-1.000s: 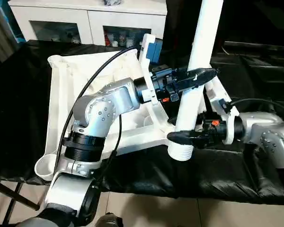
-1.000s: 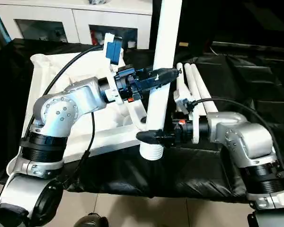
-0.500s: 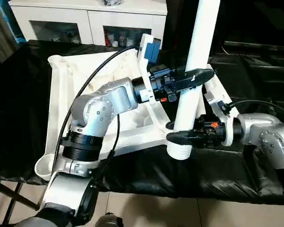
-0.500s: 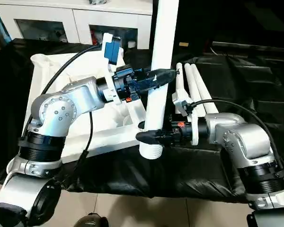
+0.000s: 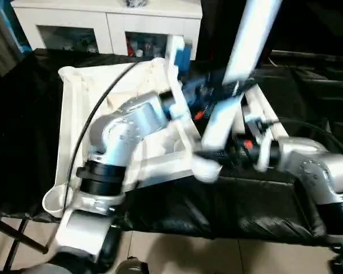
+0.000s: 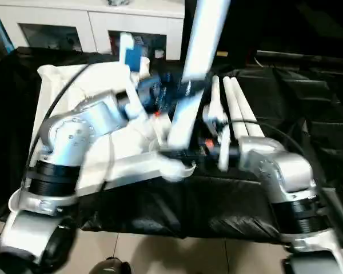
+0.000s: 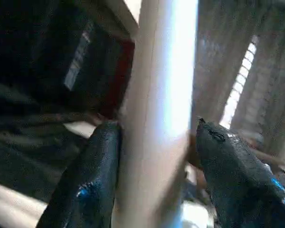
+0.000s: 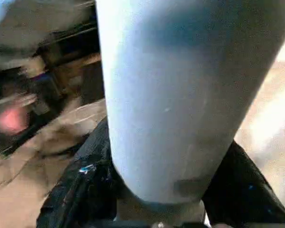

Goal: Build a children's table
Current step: Pick table leg, then insert table leg to table base

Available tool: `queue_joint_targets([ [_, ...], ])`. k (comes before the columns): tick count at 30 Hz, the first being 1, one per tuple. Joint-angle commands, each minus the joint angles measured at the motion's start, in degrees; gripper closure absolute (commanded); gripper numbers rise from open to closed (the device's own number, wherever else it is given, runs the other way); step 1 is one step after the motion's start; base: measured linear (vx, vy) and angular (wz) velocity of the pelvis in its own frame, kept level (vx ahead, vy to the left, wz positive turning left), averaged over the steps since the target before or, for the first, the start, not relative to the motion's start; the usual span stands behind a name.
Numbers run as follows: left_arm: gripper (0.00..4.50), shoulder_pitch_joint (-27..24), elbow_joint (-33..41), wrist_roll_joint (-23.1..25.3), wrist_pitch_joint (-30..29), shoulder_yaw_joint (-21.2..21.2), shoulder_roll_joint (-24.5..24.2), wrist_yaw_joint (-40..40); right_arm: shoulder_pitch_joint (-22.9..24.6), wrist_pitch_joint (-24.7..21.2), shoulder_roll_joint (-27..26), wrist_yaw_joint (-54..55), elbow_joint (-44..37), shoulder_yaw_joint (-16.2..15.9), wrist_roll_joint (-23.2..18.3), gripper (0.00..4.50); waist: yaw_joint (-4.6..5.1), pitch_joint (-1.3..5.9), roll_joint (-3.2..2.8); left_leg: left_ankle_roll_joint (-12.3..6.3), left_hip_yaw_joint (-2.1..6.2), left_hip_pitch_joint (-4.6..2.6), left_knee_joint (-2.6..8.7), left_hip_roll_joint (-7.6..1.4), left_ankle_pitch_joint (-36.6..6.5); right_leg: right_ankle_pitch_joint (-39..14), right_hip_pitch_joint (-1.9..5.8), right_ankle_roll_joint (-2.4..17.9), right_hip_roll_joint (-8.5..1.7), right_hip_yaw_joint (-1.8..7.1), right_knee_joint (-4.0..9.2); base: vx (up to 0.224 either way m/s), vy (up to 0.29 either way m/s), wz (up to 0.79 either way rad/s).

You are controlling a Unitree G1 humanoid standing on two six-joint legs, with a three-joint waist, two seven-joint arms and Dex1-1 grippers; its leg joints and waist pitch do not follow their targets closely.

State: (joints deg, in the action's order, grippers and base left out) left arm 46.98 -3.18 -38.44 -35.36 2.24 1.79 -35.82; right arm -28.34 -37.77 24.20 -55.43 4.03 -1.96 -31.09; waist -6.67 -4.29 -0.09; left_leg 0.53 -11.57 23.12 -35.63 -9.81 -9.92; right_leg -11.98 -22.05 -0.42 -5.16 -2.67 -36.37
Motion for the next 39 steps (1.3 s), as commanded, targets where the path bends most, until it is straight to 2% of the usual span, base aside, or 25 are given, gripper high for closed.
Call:
queue_joint_targets([
  [1, 1.75, 0.0, 2.1, 1.8, 3.1, 0.7, 1.0, 3.8, 1.0, 1.2, -1.0, 5.6, 1.8, 2.5, 1.8, 2.58, -0.09, 5.19, 0.74, -0.84, 1.67, -1.84, 3.84, -3.36, -5.3, -1.4, 2.49, 16.0, -3.79, 2.04, 3.73, 0.000, 0.000, 0.00],
  [6, 1.75, -1.2, 3.4, 5.5, 5.8, -0.5, 1.5, 7.1, 1.6, 7.6, -5.5, 15.8, 4.3, 6.2, 4.2, 2.58, 0.25, 5.10, 0.58, -0.15, 1.70, -1.81, 4.06, -3.21, -6.2, -3.4, 2.40, 14.1, -3.52, 2.00, 3.95, 0.000, 0.000, 0.00],
  [8, 1.75, -1.7, 3.0, 7.7, 6.2, -1.9, 0.1, 6.8, 2.1, 10.7, -6.8, 19.2, 4.6, 6.9, 5.8, 2.58, 0.38, 5.04, 0.05, 0.59, 1.73, -1.85, 4.17, -3.22, -6.5, -3.7, 2.12, 13.3, -3.42, 2.04, 4.13, 0.000, 0.000, 0.00],
  [10, 1.75, -3.0, 2.3, 11.0, 7.7, -3.8, -2.1, 6.5, 2.7, 13.5, -8.3, 23.0, 4.4, 7.9, 7.5, 2.58, 0.40, 5.04, 0.06, 0.85, 1.85, -1.82, 4.30, -3.19, -6.9, -4.2, 2.09, 12.3, -3.39, 2.04, 4.13, 0.000, 0.000, 0.00],
  [12, 1.75, -6.7, 2.1, 17.7, 11.2, -4.8, -4.9, 10.8, 4.1, 10.9, -8.9, 26.0, 1.8, 8.4, 8.2, 2.58, 0.70, 5.06, -0.03, 1.04, 1.84, -1.85, 4.42, -3.09, -7.2, -3.5, 2.27, 11.6, -3.14, 2.05, 4.01, 0.000, 0.000, 0.00],
  [16, 1.75, -14.5, 3.4, 23.4, 13.8, -2.5, -7.0, 18.0, 7.3, 10.2, -9.3, 29.9, -4.2, 7.8, 11.2, 2.58, 0.96, 5.39, -0.10, 0.45, 1.97, -1.65, 4.40, -3.18, -6.1, -1.6, 2.48, 10.2, -3.15, 2.03, 3.83, 0.000, 0.000, 0.00],
  [18, 1.75, -21.5, 6.0, 27.0, 16.2, -1.5, -8.9, 20.4, 10.6, 10.6, -8.8, 31.8, -8.7, 5.8, 14.3, 2.58, 1.34, 5.11, 0.65, 0.55, 1.97, -1.57, 4.68, -3.37, -7.0, -3.9, 2.24, 9.4, -3.03, 2.02, 4.30, 0.000, 0.000, 0.00],
  [19, 1.75, -24.1, 7.0, 28.4, 17.1, -1.0, -9.2, 21.7, 11.9, 10.5, -8.7, 32.4, -10.1, 4.9, 15.1, 2.58, 1.56, 4.96, -0.02, 1.36, 1.99, -1.79, 4.95, -3.43, -9.7, -8.0, 1.87, 8.8, -3.15, 2.09, 4.58, 0.000, 0.000, 0.00],
  [20, 1.75, -26.5, 8.0, 29.2, 17.3, -0.6, -9.4, 22.7, 13.1, 10.8, -8.7, 33.2, -11.1, 3.9, 16.0, 2.58, 1.74, 4.79, 0.67, 1.48, 1.80, -1.85, 5.00, -3.38, -10.7, -9.3, 1.73, 8.6, -3.00, 2.16, 4.88, 0.000, 0.000, 0.00],
  [21, 1.75, -28.1, 8.8, 30.0, 17.5, -0.6, -9.6, 23.3, 14.0, 10.8, -9.0, 33.4, -11.7, 3.3, 16.0, 2.58, 1.59, 4.73, 0.45, 1.82, 1.96, -1.89, 5.08, -3.48, -11.4, -10.5, 1.68, 8.5, -3.20, 2.18, 4.84, 0.000, 0.000, 0.00],
  [24, 1.75, -32.8, 11.2, 33.7, 18.9, -2.2, -10.1, 26.0, 16.3, 11.1, -10.2, 34.3, -12.8, 1.3, 16.2, 2.58, 1.80, 4.17, 1.12, 3.16, 2.16, -2.09, 5.73, -3.73, -16.5, -17.4, 0.89, 6.4, -3.25, 2.35, 5.80, 0.000, 0.000, 0.00],
  [26, 1.75, -33.8, 12.0, 35.2, 19.1, -3.1, -10.0, 27.6, 16.8, 11.8, -10.6, 34.7, -12.8, 0.3, 17.2, 2.58, 1.74, 4.05, 0.84, 4.34, 2.26, -2.48, 5.91, -3.69, -19.2, -19.4, 0.43, 5.4, -3.17, 2.41, 5.98, 0.000, 0.000, 0.00],
  [27, 1.75, -33.9, 12.0, 36.1, 18.9, -3.8, -9.7, 28.8, 16.8, 12.3, -11.0, 35.1, -12.1, -0.2, 17.9, 2.58, 1.67, 3.88, 1.40, 3.03, 3.61, -0.83, 6.77, -3.20, -19.9, -19.0, 1.65, 5.7, -3.50, 0.97, 5.28, 0.000, 0.000, 0.00],
  [28, 1.75, -34.0, 12.0, 36.4, 19.1, -3.9, -9.6, 29.1, 16.8, 12.4, -11.4, 35.4, -12.0, -0.3, 18.4, 2.58, 1.98, 4.24, 0.21, 1.22, 5.64, 0.10, 7.43, -2.74, -21.7, -17.1, 2.43, 6.2, -3.09, -1.47, 4.76, -0.026, -0.014, 0.36],
  [29, 1.75, -33.7, 12.1, 35.4, 18.2, -3.6, -9.0, 29.1, 16.9, 12.5, -12.0, 35.2, -12.1, -0.7, 18.2, 2.58, 2.86, 4.43, -0.08, 1.14, 8.15, -0.20, 7.44, -3.47, -22.9, -11.6, 2.39, 7.9, -2.61, -2.42, 3.96, -0.026, -0.014, 0.36],
  [30, 1.75, -33.6, 12.1, 35.1, 18.0, -3.5, -8.8, 29.1, 17.0, 12.5, -12.1, 35.1, -12.2, -0.8, 18.2, 2.58, 3.03, 4.57, -0.82, 1.50, 9.54, -0.52, 7.81, -4.00, -24.6, -9.5, 2.60, 8.8, -1.97, -3.00, 3.31, -0.017, -0.035, 0.53],
  [31, 1.75, -33.5, 12.0, 34.4, 17.4, -3.2, -8.4, 28.8, 17.1, 12.6, -12.2, 35.3, -12.3, -1.3, 18.8, 2.58, 4.06, 4.34, -1.95, 2.19, 13.06, -1.10, 9.19, -5.13, -29.7, -7.8, 2.38, 9.4, -0.23, -3.72, 1.16, -0.008, -0.073, 0.53],
  [32, 1.75, -33.3, 12.0, 33.3, 16.0, -2.7, -8.0, 28.4, 17.1, 12.9, -12.1, 35.5, -12.3, -1.6, 19.4, 2.58, 4.64, 3.93, -2.07, 2.14, 16.11, -1.81, 10.36, -5.70, -34.2, -9.3, 1.58, 9.4, 0.77, -3.30, -1.16, -0.008, -0.073, 0.53],
  [33, 1.75, -33.2, 11.9, 33.6, 15.5, -2.7, -8.1, 28.3, 17.3, 12.8, -12.3, 36.2, -12.3, -1.8, 19.7, 2.58, 4.70, 3.81, -2.19, 2.03, 17.11, -1.80, 10.70, -5.11, -35.5, -9.7, 1.47, 9.2, 0.82, -2.67, -1.80, -0.005, -0.117, 0.59],
  [34, 1.75, -32.7, 11.6, 34.2, 15.6, -2.7, -8.2, 28.4, 17.5, 12.5, -13.1, 37.1, -12.1, -1.0, 19.1, 2.58, 4.51, 3.42, -1.57, 2.11, 17.43, -0.23, 11.33, -2.21, -37.1, -9.8, 2.18, 10.8, 0.32, -1.62, -1.17, -0.002, -0.173, 0.58],
  [35, 1.75, -32.3, 11.3, 34.3, 15.8, -2.7, -8.3, 28.4, 17.7, 12.0, -14.0, 38.0, -12.1, 0.1, 18.2, 2.58, 4.36, 2.67, 0.06, 2.85, 12.14, -1.18, 6.80, -3.08, -37.1, -14.5, 0.52, 11.3, -2.75, 1.34, 4.30, -0.002, -0.173, 0.58],
  [36, 1.75, -32.2, 11.4, 34.4, 15.8, -2.6, -8.3, 28.5, 17.8, 11.6, -14.4, 38.8, -12.2, 0.7, 17.9, 2.58, 3.29, 2.76, 0.69, 3.72, 9.18, -0.84, 3.49, 0.10, -31.7, -24.7, 0.23, 9.9, -5.65, 3.03, 7.81, -0.005, -0.198, 0.33],
  [37, 1.75, -32.0, 11.5, 34.5, 15.6, -2.5, -8.3, 28.6, 17.8, 11.3, -14.5, 39.7, -12.6, 0.8, 18.1, 2.58, 0.00, 4.12, 3.19, -0.56, 6.90, 2.71, -2.65, 0.75, -4.2, -40.0, 4.58, -1.4, -10.37, 6.92, 9.26, 0.037, -0.165, -0.07],
  [38, 1.75, -32.0, 11.6, 34.6, 15.5, -2.5, -8.4, 28.7, 17.8, 11.2, -14.5, 39.9, -12.7, 0.7, 18.3, 2.58, 0.00, 4.12, 3.19, -0.56, 6.90, 2.71, -2.65, 0.75, -4.2, -40.0, 4.58, -1.4, -10.37, 6.92, 9.26, 0.037, -0.165, -0.07],
  [39, 1.75, -31.7, 11.3, 35.0, 15.7, -2.5, -8.8, 29.0, 17.9, 11.3, -14.7, 39.9, -13.4, 0.5, 18.3, 2.58, -2.16, 4.80, 2.34, -3.65, 7.96, 4.59, -4.37, 0.41, -4.0, -25.7, 5.16, -6.4, -12.35, 9.02, 7.08, 0.042, -0.095, -0.10],
])
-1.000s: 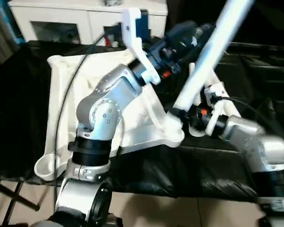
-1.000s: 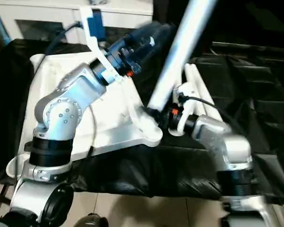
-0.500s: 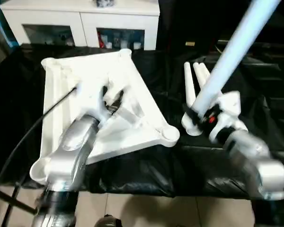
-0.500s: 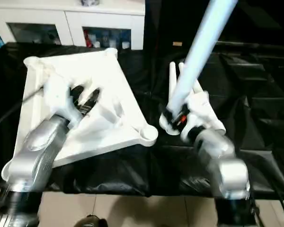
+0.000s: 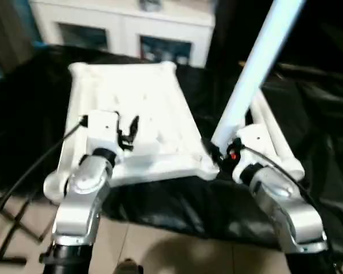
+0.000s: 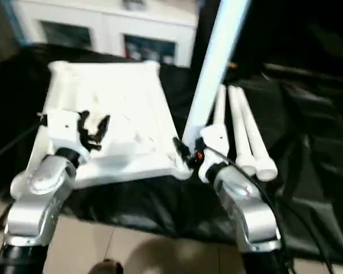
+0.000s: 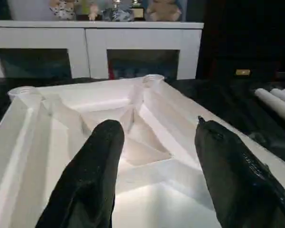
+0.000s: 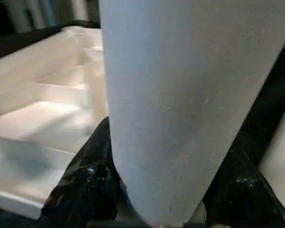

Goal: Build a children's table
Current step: Insert table leg to table base

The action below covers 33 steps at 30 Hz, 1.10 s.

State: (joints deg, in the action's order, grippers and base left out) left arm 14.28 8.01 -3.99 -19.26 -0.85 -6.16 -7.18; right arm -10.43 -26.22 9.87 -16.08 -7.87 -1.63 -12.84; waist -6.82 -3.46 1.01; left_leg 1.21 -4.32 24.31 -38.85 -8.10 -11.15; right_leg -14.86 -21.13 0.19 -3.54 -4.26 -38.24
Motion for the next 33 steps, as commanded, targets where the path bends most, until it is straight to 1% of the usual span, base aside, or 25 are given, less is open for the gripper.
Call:
queue_joint_targets([
  [1, 1.75, 1.2, -0.1, 0.9, -0.3, 0.6, -1.1, 0.6, 0.1, -0.1, -0.6, 0.4, -2.0, 0.1, -0.1, 2.58, -1.70, 4.02, 1.79, -4.97, 0.84, 3.84, -1.37, -1.30, -3.3, -16.3, 4.65, -5.2, -13.65, 10.56, 8.39, 0.000, 0.000, 0.00],
  [2, 1.75, 1.3, -0.4, 0.5, -0.3, 0.6, -1.3, 0.1, 0.2, 0.3, -1.1, 0.8, -2.6, 0.4, -0.2, 2.58, -1.94, 4.41, 0.51, -4.85, 1.05, 3.04, 1.21, -1.96, 0.7, 0.3, 5.00, 3.3, -11.01, 7.86, 6.49, 0.000, 0.000, 0.00],
  [3, 1.75, 1.4, -1.0, 0.4, -0.5, 0.7, -1.4, -0.1, 0.3, 0.0, -1.3, 1.3, -3.0, 0.6, -0.1, 2.58, -1.64, 4.68, -0.14, -4.92, 0.57, 1.66, 3.66, -2.50, 4.1, 7.2, 4.17, 7.2, -8.22, 5.76, 5.35, 0.000, 0.000, 0.00],
  [4, 1.75, 1.6, -2.3, 0.4, 0.0, 0.5, -1.7, -0.7, 0.3, 2.2, -2.0, 2.7, -2.7, 1.4, 0.7, 2.58, -0.47, 5.51, -1.66, -8.06, 0.28, -1.79, 5.20, -3.56, 14.4, 16.8, 2.06, 11.0, -2.82, 2.60, 2.51, 0.024, 0.073, 0.06],
  [5, 1.75, 1.6, -2.5, 0.5, -0.1, 0.3, -1.7, -0.8, 0.3, 1.8, -2.2, 2.7, -2.6, 1.8, 0.1, 2.58, 1.27, 5.85, -2.28, -11.02, 2.10, -4.37, 4.74, -6.18, 25.3, 16.6, -0.35, 11.0, -1.43, 1.90, 1.10, 0.024, 0.073, 0.06],
  [6, 1.75, 1.7, -2.8, 0.5, -0.1, 0.2, -1.8, -1.0, 0.3, 1.4, -2.4, 2.7, -2.5, 2.2, -0.4, 2.58, 1.24, 5.63, -2.66, -10.86, 2.21, -4.12, 4.85, -6.64, 25.8, 14.0, -0.26, 11.0, -1.86, 1.95, 1.55, 0.003, 0.084, -0.01],
  [7, 1.75, 1.9, -3.3, 0.5, -0.3, 0.1, -1.9, -1.3, 0.2, 0.3, -2.8, 3.0, -2.4, 2.9, -1.6, 2.58, 1.27, 4.86, -2.48, -8.82, 0.58, -3.14, 5.33, -5.74, 15.6, 9.0, 0.30, 11.8, -3.12, 2.54, 3.12, -0.040, 0.065, -0.06],
  [8, 1.75, 2.2, -4.0, 0.4, 0.1, 0.0, -1.9, -1.8, -0.3, -2.2, -3.5, 4.3, -2.3, 4.3, -2.9, 2.58, 1.16, 4.37, -2.23, -4.90, -0.51, -2.58, 6.25, -4.71, 3.2, 4.0, 1.16, 13.0, -3.82, 2.84, 4.19, -0.040, 0.065, -0.06],
  [9, 1.75, 2.5, -4.7, 0.3, 0.7, -0.2, -1.9, -2.6, -0.8, -4.2, -5.1, 5.4, -2.3, 6.5, -5.9, 2.58, 1.16, 4.08, -2.15, -2.72, -0.80, -2.70, 6.76, -4.58, -2.4, 1.1, 1.24, 13.1, -4.00, 3.02, 4.66, -0.066, 0.041, -0.02],
  [10, 1.75, 2.5, -5.2, 0.4, 1.0, -0.7, -2.0, -3.3, -1.3, -5.2, -5.9, 5.5, -2.3, 7.9, -8.0, 2.58, 1.39, 3.51, -1.96, 0.81, -1.44, -3.06, 7.72, -4.38, -12.9, -6.1, 1.18, 12.2, -4.27, 3.33, 5.71, -0.076, 0.015, 0.02],
  [11, 1.75, 2.5, -5.4, 0.5, 1.1, -1.0, -2.1, -3.7, -1.5, -5.7, -6.3, 5.4, -2.3, 8.7, -9.4, 2.58, 1.41, 3.30, -2.26, 2.55, -1.59, -3.56, 8.14, -4.40, -17.5, -10.7, 0.98, 11.1, -4.40, 3.37, 6.24, -0.076, 0.015, 0.02],
  [12, 1.75, 2.5, -5.6, 0.6, 1.0, -1.3, -2.1, -3.9, -1.7, -5.7, -6.3, 4.9, -2.3, 8.9, -9.9, 2.58, 1.94, 2.75, -1.37, 5.50, -2.06, -4.29, 8.67, -4.22, -24.4, -20.6, 0.46, 7.1, -4.62, 3.52, 7.68, -0.074, 0.002, 0.04],
  [14, 1.75, 2.0, -5.1, -0.1, 1.2, -1.8, -1.9, -4.6, -1.8, -6.3, -6.3, 4.0, -2.8, 9.5, -11.5, 2.58, 2.35, 2.86, -1.05, 5.79, -2.33, -4.09, 8.99, -4.15, -23.6, -24.6, 0.72, 4.1, -5.12, 3.48, 8.43, -0.063, 0.002, 0.00],
  [15, 1.75, 1.8, -4.9, -0.3, 1.1, -2.0, -1.8, -4.7, -1.8, -6.6, -6.3, 3.9, -3.0, 9.7, -11.9, 2.58, 2.41, 2.97, -1.09, 5.67, -2.35, -3.88, 9.10, -4.13, -22.5, -24.5, 0.92, 3.5, -5.13, 3.45, 8.39, 0.000, 0.000, 0.00],
  [16, 1.75, 1.5, -4.8, -0.4, 1.1, -2.4, -1.7, -4.8, -1.9, -6.6, -6.3, 4.3, -3.2, 10.2, -11.6, 2.58, 2.41, 3.22, -1.02, 5.29, -2.51, -3.46, 9.29, -4.17, -19.3, -22.5, 1.29, 3.1, -5.12, 3.43, 8.38, 0.000, 0.000, 0.00],
  [17, 1.75, 1.4, -4.8, -0.2, 1.2, -3.0, -1.9, -5.1, -1.8, -7.7, -5.9, 3.9, -3.4, 10.4, -12.0, 2.58, 2.44, 3.40, -0.95, 4.94, -2.69, -3.30, 9.39, -4.29, -17.1, -20.0, 1.22, 3.2, -4.96, 3.41, 8.31, 0.000, 0.000, 0.00],
  [19, 1.75, 1.4, -4.8, -0.2, 1.3, -3.1, -1.9, -5.2, -1.8, -7.9, -5.8, 3.8, -3.4, 10.4, -12.1, 2.58, 2.40, 3.38, -0.82, 4.69, -2.84, -3.17, 9.39, -4.22, -16.4, -19.0, 1.17, 3.3, -4.83, 3.41, 8.17, 0.000, 0.000, 0.00],
  [21, 1.75, 1.4, -5.0, -0.6, 1.6, -4.0, -2.0, -7.1, -1.1, -8.0, -3.5, 2.9, -4.6, 8.2, -9.2, 2.58, 2.56, 3.49, -0.42, 4.42, -3.16, -3.15, 9.19, -4.16, -16.0, -19.0, 0.93, 3.5, -4.78, 3.49, 8.24, 0.000, 0.000, 0.00],
  [23, 1.75, 1.6, -5.3, -2.0, 1.8, -4.2, -1.7, -9.4, -1.0, -9.1, -2.6, 3.0, -5.1, 7.5, -8.3, 2.58, 2.37, 3.55, -0.41, 4.02, -3.43, -3.14, 9.09, -4.18, -13.6, -16.6, 0.79, 3.8, -4.68, 3.62, 8.05, 0.000, 0.000, 0.00],
  [24, 1.75, 1.8, -5.7, -2.4, 1.8, -5.0, -2.1, -11.3, -1.0, -9.5, -1.7, 2.4, -5.3, 6.8, -8.3, 2.58, 2.35, 3.65, -0.52, 3.79, -3.54, -3.09, 9.02, -4.18, -12.5, -15.2, 0.81, 4.3, -4.62, 3.61, 7.90, 0.000, 0.000, 0.00],
  [25, 1.75, 2.9, -7.9, -2.6, 2.6, -8.0, -4.1, -17.3, -1.3, -10.5, 0.0, 1.5, -5.6, 5.8, -8.6, 2.58, 2.17, 3.82, -0.09, 3.14, -3.67, -2.93, 8.95, -4.14, -10.6, -13.1, 1.05, 4.6, -4.60, 3.55, 7.71, 0.000, 0.000, 0.00],
  [27, 1.75, 3.7, -9.6, -2.6, 3.3, -9.5, -5.1, -20.6, -1.7, -10.9, 0.9, 1.4, -5.3, 5.3, -8.1, 2.58, 2.06, 4.05, -0.03, 2.79, -3.83, -3.15, 8.82, -4.21, -8.7, -10.1, 0.94, 4.8, -4.40, 3.61, 7.37, 0.000, 0.000, 0.00],
  [30, 1.75, 5.9, -13.7, -3.3, 4.0, -12.6, -7.2, -28.7, -2.7, -7.9, 3.3, -0.2, -4.2, 3.5, -5.0, 2.58, 1.90, 4.36, -0.08, 2.24, -4.15, -3.18, 8.56, -4.25, -4.5, -1.8, 1.17, 6.9, -4.33, 3.62, 6.32, 0.000, 0.000, 0.00],
  [32, 1.75, 9.0, -18.3, -4.0, 3.7, -14.6, -9.1, -36.6, -3.6, -6.2, 3.9, -2.0, -3.5, 4.3, -5.6, 2.58, 1.95, 4.66, -0.28, 1.38, -4.37, -3.23, 8.26, -4.04, -2.8, 2.5, 1.25, 8.4, -4.29, 3.65, 5.82, 0.000, 0.000, 0.00],
  [33, 1.75, 9.0, -18.3, -4.0, 3.7, -14.6, -9.1, -36.6, -3.6, -6.2, 3.9, -2.0, -3.5, 4.3, -5.6, 2.58, 1.95, 4.66, -0.28, 1.38, -4.37, -3.23, 8.26, -4.04, -2.8, 2.5, 1.25, 8.4, -4.29, 3.65, 5.82, 0.000, 0.000, 0.00],
])
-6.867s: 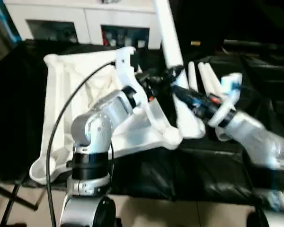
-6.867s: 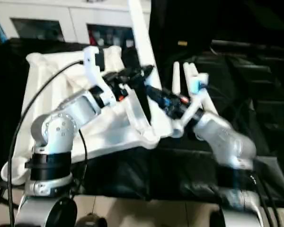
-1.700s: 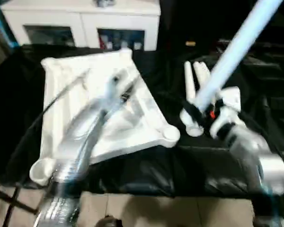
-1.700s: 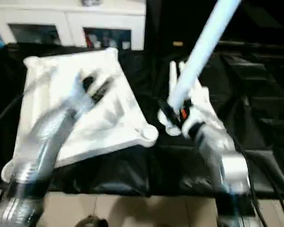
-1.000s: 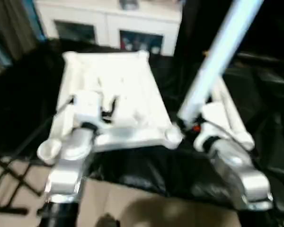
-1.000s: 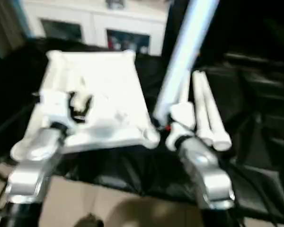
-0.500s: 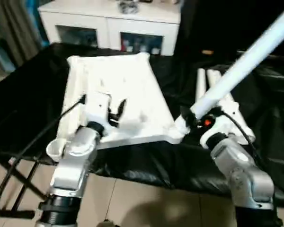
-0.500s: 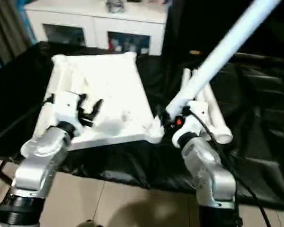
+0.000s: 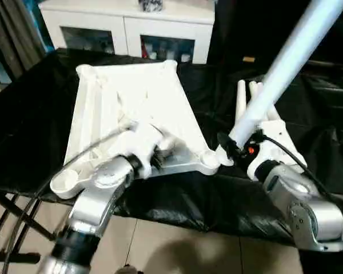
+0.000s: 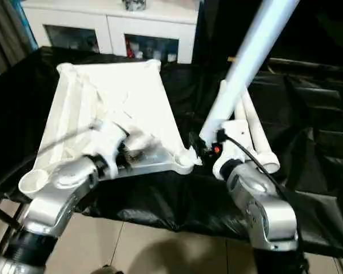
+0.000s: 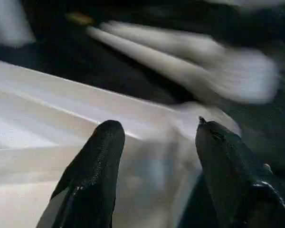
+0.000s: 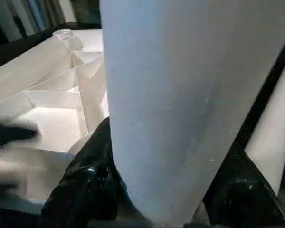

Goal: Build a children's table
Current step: Insert table leg to table base

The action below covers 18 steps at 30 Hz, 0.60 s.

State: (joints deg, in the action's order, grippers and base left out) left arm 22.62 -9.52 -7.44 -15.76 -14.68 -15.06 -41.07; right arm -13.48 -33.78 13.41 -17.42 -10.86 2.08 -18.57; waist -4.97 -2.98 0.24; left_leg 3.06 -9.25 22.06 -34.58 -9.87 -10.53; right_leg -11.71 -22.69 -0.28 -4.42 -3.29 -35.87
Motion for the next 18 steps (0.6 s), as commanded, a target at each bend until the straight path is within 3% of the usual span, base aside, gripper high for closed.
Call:
queue_joint_targets([
  [1, 1.75, 1.5, -1.8, -0.5, 0.4, -1.3, -0.7, -4.6, -0.7, 2.2, 0.2, -1.1, -0.3, 1.1, -0.3, 2.58, 0.12, 4.39, 0.76, -1.26, 0.46, -0.56, 3.68, -2.26, -1.0, 3.5, 3.13, 9.6, -3.44, 2.75, 2.93, 0.000, 0.000, 0.00],
  [2, 1.75, 3.5, -4.7, 0.1, 0.5, -1.8, -1.5, -7.3, -1.1, 2.5, 0.0, -2.2, -0.1, 2.2, -1.7, 2.58, -0.01, 4.15, 0.17, -2.25, 0.25, -0.71, 3.65, -2.16, -1.8, 3.5, 2.84, 10.4, -3.48, 2.82, 3.13, 0.000, 0.000, 0.00],
  [4, 1.75, 6.4, -9.4, 1.7, 2.0, -2.6, -2.2, -9.2, -1.4, 2.1, 0.6, -2.5, 0.5, 2.6, -2.3, 2.58, 0.01, 4.18, 0.10, -2.37, 0.22, -0.85, 3.68, -2.25, -2.9, 2.5, 2.88, 10.8, -3.48, 2.83, 3.19, 0.000, 0.000, 0.00],
  [5, 2.02, 7.2, -10.9, 2.3, 2.9, -2.9, -2.3, -9.7, -1.5, 2.0, 0.9, -2.7, 0.7, 2.7, -2.5, 2.59, 0.02, 3.98, 0.31, -2.02, 0.18, -0.92, 3.85, -2.30, -4.6, 0.0, 2.91, 10.8, -3.47, 2.84, 3.59, 0.000, 0.000, 0.00],
  [7, 2.09, 10.0, -15.8, 2.8, 4.4, -3.2, -2.2, -11.2, -1.7, 1.3, 1.2, -2.6, 1.4, 3.3, -3.3, 2.59, 0.02, 3.93, 0.37, -1.32, 0.15, -1.04, 3.98, -2.38, -6.0, -2.8, 2.95, 10.6, -3.59, 2.90, 3.87, 0.000, 0.000, 0.00],
  [8, 2.09, 10.1, -15.9, 2.8, 4.4, -3.2, -2.2, -11.2, -1.7, 1.3, 1.2, -2.6, 1.4, 3.3, -3.3, 2.59, 0.12, 3.96, -0.02, -0.62, 0.17, -1.13, 4.01, -2.51, -6.7, -3.3, 2.86, 10.8, -3.59, 2.93, 3.86, 0.000, 0.000, 0.00],
  [9, 2.15, 10.9, -17.2, 2.9, 4.4, -3.4, -2.4, -11.9, -1.7, 1.0, 1.3, -2.8, 1.5, 3.2, -3.4, 2.59, 0.15, 3.93, 0.12, -0.41, 0.28, -1.05, 4.09, -2.60, -6.8, -3.2, 2.97, 10.9, -3.66, 2.91, 3.76, 0.000, 0.000, 0.00],
  [10, 2.30, 11.2, -17.8, 3.0, 4.5, -3.6, -2.5, -12.2, -1.7, 1.0, 1.4, -3.0, 1.5, 3.2, -3.4, 2.59, 0.13, 3.97, -0.18, -0.16, 0.18, -1.13, 4.06, -2.49, -7.2, -3.4, 2.87, 11.0, -3.57, 2.93, 3.91, 0.000, 0.000, 0.00],
  [18, 2.99, 15.0, -25.3, 3.3, 5.2, -4.9, -2.7, -18.4, -0.8, 0.9, 2.4, -4.7, 2.4, 2.5, -2.8, 2.59, 0.01, 3.99, -0.22, 0.24, 0.19, -1.25, 4.12, -2.63, -8.5, -4.7, 2.84, 12.0, -3.75, 3.04, 4.05, 0.000, 0.000, 0.00],
])
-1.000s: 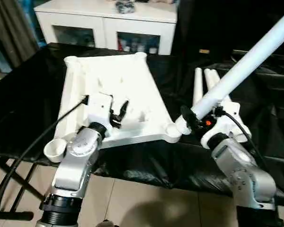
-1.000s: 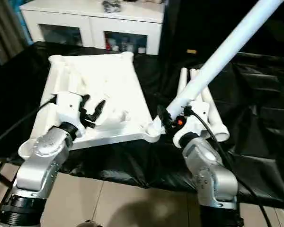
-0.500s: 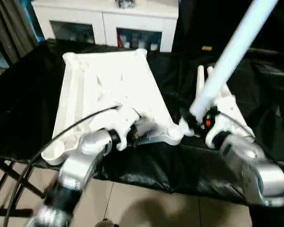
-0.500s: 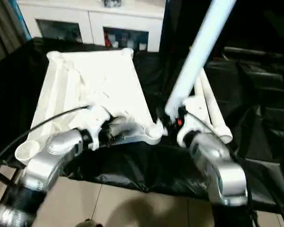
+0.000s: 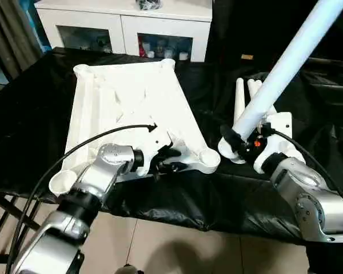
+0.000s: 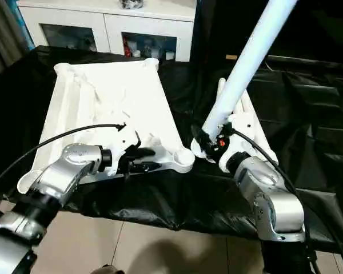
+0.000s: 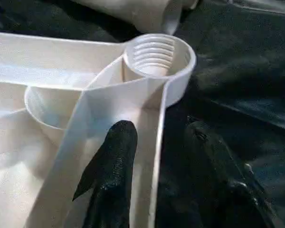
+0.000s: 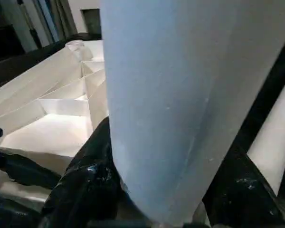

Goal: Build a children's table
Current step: Insert table leg to table base

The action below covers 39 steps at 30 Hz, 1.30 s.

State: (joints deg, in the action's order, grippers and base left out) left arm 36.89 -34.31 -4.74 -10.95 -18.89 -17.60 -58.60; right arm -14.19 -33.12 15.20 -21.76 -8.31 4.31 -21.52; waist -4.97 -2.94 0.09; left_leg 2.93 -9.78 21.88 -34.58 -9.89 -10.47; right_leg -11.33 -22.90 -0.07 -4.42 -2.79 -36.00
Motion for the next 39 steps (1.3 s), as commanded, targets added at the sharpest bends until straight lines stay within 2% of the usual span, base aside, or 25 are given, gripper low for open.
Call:
queue_joint_targets([
  [1, 3.01, 1.5, -2.9, 2.0, 2.6, -0.8, 0.0, -0.5, -0.1, 0.4, 0.9, -0.4, 0.1, 0.1, 0.3, 2.59, 0.01, 3.96, -0.08, 0.30, 0.74, -1.01, 4.12, -2.66, -8.3, -4.3, 3.11, 12.0, -3.76, 2.52, 4.05, 0.000, 0.000, 0.00],
  [4, 3.41, 2.1, -4.8, 2.9, 3.7, -1.0, -0.1, -0.1, -0.3, 0.6, 1.3, -0.6, 0.3, -0.3, 0.8, 2.59, 0.02, 4.02, 0.00, -0.09, 0.74, -0.97, 4.07, -2.60, -7.9, -3.6, 3.24, 11.8, -3.76, 2.53, 4.08, 0.000, 0.000, 0.00],
  [7, 3.50, 2.9, -6.8, 3.8, 5.1, -1.4, -0.6, -0.2, -0.5, 0.5, 2.1, -1.0, 0.7, -1.2, 1.6, 2.59, -0.03, 4.03, 0.07, -0.30, 0.72, -0.96, 4.03, -2.66, -7.6, -3.0, 3.21, 12.5, -3.80, 2.50, 3.97, 0.000, 0.000, 0.00],
  [8, 3.74, 3.7, -8.6, 4.9, 6.2, -2.1, -1.2, -0.8, -0.7, 0.3, 2.4, -2.1, 1.1, -1.8, 1.5, 2.59, -0.06, 4.02, 0.15, -0.50, 0.69, -1.01, 3.99, -2.55, -7.9, -3.5, 3.19, 12.4, -3.73, 2.49, 4.12, 0.000, 0.000, 0.00],
  [13, 3.94, 4.3, -10.0, 5.6, 7.3, -2.2, -1.5, -1.9, -1.1, 0.8, 2.2, -2.8, 1.4, -1.8, 1.0, 2.59, -0.02, 3.90, 0.15, -0.43, 0.71, -0.97, 4.07, -2.67, -8.6, -5.1, 3.17, 12.3, -3.95, 2.54, 4.25, 0.000, 0.000, 0.00],
  [14, 3.94, 4.4, -10.0, 5.6, 7.4, -2.1, -1.7, -3.1, -1.4, 0.5, 2.3, -4.6, 1.5, -2.0, -0.4, 2.59, -0.02, 3.85, 0.13, -0.35, 0.72, -0.98, 4.11, -2.70, -9.0, -5.9, 3.16, 12.3, -3.98, 2.55, 4.35, 0.000, 0.000, 0.00],
  [15, 4.19, 4.5, -10.1, 5.8, 7.6, -2.2, -1.8, -4.1, -1.7, 0.6, 2.7, -6.3, 1.8, -2.5, -1.0, 2.59, 0.00, 3.85, -0.05, -0.33, 0.78, -0.99, 4.17, -2.79, -9.6, -6.5, 3.15, 12.5, -4.05, 2.53, 4.32, 0.000, 0.000, 0.00],
  [18, 4.33, 4.5, -10.1, 6.2, 7.8, -2.7, -2.1, -4.9, -1.8, 0.9, 3.4, -8.2, 2.8, -3.5, -0.9, 2.59, 0.01, 3.82, -0.06, -0.30, 0.75, -1.13, 4.17, -2.87, -9.9, -6.3, 3.01, 12.8, -3.95, 2.54, 4.34, 0.000, 0.000, 0.00],
  [20, 4.48, 4.4, -10.0, 6.3, 7.9, -3.0, -2.3, -5.8, -2.1, 1.7, 3.9, -10.2, 3.9, -4.4, -0.6, 2.59, 0.02, 3.89, -0.08, -0.29, 0.76, -0.95, 4.14, -2.82, -9.2, -5.2, 3.18, 13.1, -3.98, 2.51, 4.18, 0.000, 0.000, 0.00],
  [24, 4.50, 3.8, -8.0, 5.6, 7.9, -3.3, -2.9, -8.0, -3.4, 1.2, 4.3, -14.4, 6.2, -5.4, -1.9, 2.59, 0.04, 4.06, -0.04, -0.96, 0.76, -0.87, 3.99, -2.81, -8.2, -2.7, 3.32, 14.1, -4.06, 2.48, 3.88, 0.000, 0.000, 0.00],
  [29, 4.50, 2.1, -4.0, 3.6, 7.2, -2.8, -3.3, -10.9, -4.4, 1.8, 4.9, -17.8, 9.2, -7.1, -1.2, 2.59, -0.05, 4.15, -0.05, -1.73, 0.69, -0.95, 3.91, -3.02, -7.1, -0.1, 3.27, 15.5, -4.10, 2.41, 3.50, 0.000, 0.000, 0.00],
  [30, 4.50, 1.2, -2.0, 3.0, 6.8, -2.8, -3.5, -11.9, -4.7, 2.3, 5.0, -18.6, 10.7, -7.7, -0.9, 2.59, -0.02, 4.05, 0.40, -1.92, 0.56, -0.99, 3.94, -3.01, -7.4, -0.7, 3.24, 15.4, -4.02, 2.42, 3.69, 0.000, 0.000, 0.00],
  [32, 4.50, 0.1, -0.2, 2.8, 6.6, -2.7, -3.6, -12.5, -5.2, 3.1, 5.1, -19.3, 12.8, -8.4, -0.2, 2.59, -0.25, 4.01, 0.10, -1.85, 0.51, -1.13, 3.93, -3.15, -7.7, -2.1, 2.98, 15.5, -4.18, 2.46, 3.74, 0.000, 0.000, 0.00],
  [34, 4.50, -0.3, 0.3, 2.7, 6.4, -2.7, -3.6, -12.4, -5.3, 3.2, 5.4, -19.8, 13.4, -9.0, 0.2, 2.59, -0.30, 3.85, 0.55, -1.74, 0.38, -1.14, 4.03, -3.10, -8.5, -4.3, 2.95, 15.1, -4.15, 2.47, 3.96, 0.000, 0.000, 0.00],
  [36, 4.50, -0.6, 0.8, 2.6, 6.2, -2.5, -3.6, -12.4, -5.3, 3.4, 5.9, -20.8, 14.4, -9.8, 1.0, 2.59, -0.29, 3.72, 0.40, -1.31, 0.47, -1.12, 4.15, -3.09, -9.2, -6.6, 2.92, 14.3, -4.16, 2.45, 4.13, 0.000, 0.000, 0.00],
  [37, 4.50, -0.8, 1.1, 2.6, 6.0, -2.4, -3.6, -12.3, -5.3, 3.5, 6.2, -21.4, 15.1, -10.4, 1.6, 2.59, -0.28, 3.73, 0.68, -1.18, 0.48, -1.12, 4.16, -3.08, -9.4, -7.7, 2.95, 13.8, -4.20, 2.46, 4.18, 0.000, 0.000, 0.00],
  [39, 4.50, -1.0, 1.5, 2.6, 5.9, -2.2, -3.9, -12.4, -5.3, 4.2, 6.4, -21.9, 16.4, -11.2, 2.6, 2.59, -0.26, 3.71, 0.65, -1.08, 0.48, -1.05, 4.14, -3.10, -9.3, -8.5, 2.86, 13.4, -4.28, 2.50, 4.27, 0.000, 0.000, 0.00],
])
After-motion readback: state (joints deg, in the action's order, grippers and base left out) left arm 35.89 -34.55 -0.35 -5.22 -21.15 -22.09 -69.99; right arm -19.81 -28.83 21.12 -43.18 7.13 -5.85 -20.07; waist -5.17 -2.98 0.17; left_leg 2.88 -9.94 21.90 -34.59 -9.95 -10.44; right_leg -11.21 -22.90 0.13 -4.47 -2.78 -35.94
